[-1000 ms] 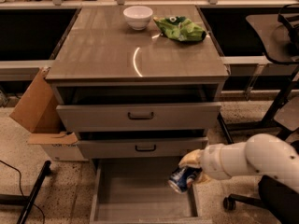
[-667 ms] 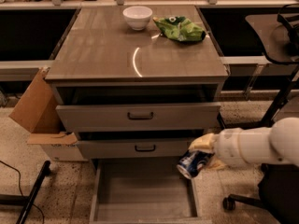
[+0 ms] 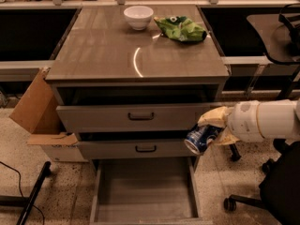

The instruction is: Pick pepsi can from bottom drawer and place on counter

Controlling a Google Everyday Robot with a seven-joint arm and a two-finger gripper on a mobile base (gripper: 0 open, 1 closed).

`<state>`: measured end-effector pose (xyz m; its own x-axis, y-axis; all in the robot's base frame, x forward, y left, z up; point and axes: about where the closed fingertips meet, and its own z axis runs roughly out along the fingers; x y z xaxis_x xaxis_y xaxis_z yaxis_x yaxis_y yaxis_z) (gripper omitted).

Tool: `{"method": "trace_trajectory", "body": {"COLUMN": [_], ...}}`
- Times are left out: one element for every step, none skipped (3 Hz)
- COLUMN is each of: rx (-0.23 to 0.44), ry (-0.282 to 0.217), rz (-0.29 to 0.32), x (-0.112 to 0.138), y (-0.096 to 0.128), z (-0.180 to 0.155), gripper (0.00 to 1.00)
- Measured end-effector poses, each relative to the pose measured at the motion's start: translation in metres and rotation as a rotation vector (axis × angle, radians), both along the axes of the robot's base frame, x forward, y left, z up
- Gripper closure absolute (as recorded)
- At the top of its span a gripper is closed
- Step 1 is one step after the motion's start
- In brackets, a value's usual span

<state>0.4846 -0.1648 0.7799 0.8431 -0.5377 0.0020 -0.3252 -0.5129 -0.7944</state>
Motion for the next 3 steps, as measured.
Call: {"method": "trace_trajectory", "body": {"rx": [0.01,0.032,0.054], "ry": [-0.029,-0.095,-0.141], "rz": [0.003,-0.006,-0.025], "x": [0.034,0.071,0.1], "y": [0.001,0.012,0.033], "z": [0.021,0.061,0.094], "gripper": [1.0,1.0,1.0]}}
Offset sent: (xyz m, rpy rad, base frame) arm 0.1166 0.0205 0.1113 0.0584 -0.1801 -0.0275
